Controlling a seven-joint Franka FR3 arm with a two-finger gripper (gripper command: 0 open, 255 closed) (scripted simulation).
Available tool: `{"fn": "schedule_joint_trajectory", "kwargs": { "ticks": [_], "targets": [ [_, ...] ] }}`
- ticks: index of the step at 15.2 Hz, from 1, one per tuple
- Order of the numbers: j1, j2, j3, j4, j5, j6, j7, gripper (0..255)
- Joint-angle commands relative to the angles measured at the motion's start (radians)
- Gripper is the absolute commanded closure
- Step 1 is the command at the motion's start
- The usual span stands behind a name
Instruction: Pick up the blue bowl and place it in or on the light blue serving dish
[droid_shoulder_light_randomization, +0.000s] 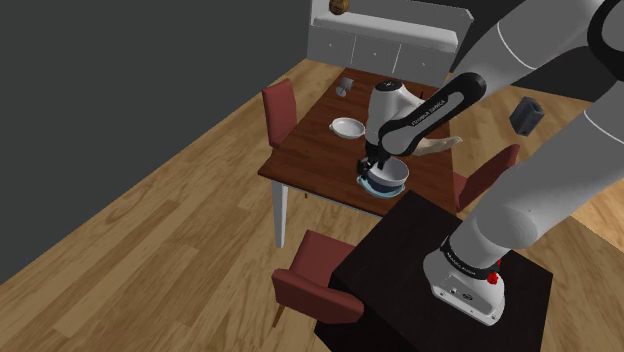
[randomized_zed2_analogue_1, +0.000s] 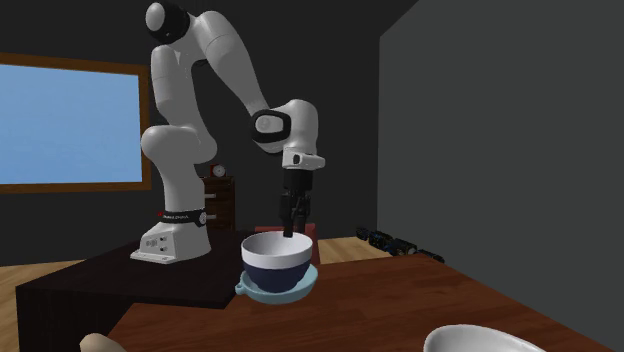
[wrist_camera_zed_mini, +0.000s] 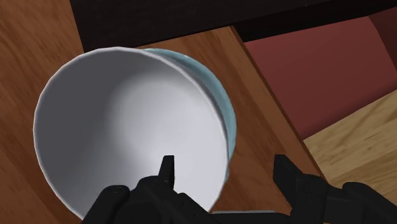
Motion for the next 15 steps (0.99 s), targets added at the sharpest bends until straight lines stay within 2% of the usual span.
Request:
{"fn": "schedule_joint_trajectory", "kwargs": {
  "ticks": [1, 3, 7, 15],
  "targets": [
    [0.000, 0.000, 0.000, 0.000, 0.000, 0.000, 0.000, 0],
    [0.000, 0.000, 0.000, 0.000, 0.000, 0.000, 0.000, 0],
    [0.024, -0.136, 0.016, 0.030, 0.047, -0.168, -0.027, 0],
    [0.024, -0.136, 0.016, 0.030, 0.047, -0.168, -0.027, 0]
  ]
}}
